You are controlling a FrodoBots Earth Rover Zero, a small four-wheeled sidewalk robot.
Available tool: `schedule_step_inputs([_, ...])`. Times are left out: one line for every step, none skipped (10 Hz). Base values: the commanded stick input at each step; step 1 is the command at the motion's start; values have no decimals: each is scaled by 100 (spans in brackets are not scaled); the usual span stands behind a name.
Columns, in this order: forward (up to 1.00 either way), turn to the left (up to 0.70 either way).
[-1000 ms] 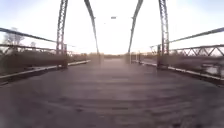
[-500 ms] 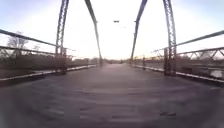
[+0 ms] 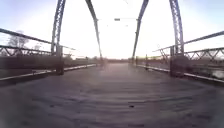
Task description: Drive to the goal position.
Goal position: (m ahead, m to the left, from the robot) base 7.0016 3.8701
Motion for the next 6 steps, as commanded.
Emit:
schedule_step_inputs([100,1])
schedule_step_inputs([100,1])
schedule_step_inputs([100,1])
schedule_step_inputs([100,1])
schedule_step_inputs([100,1])
schedule_step_inputs([100,1])
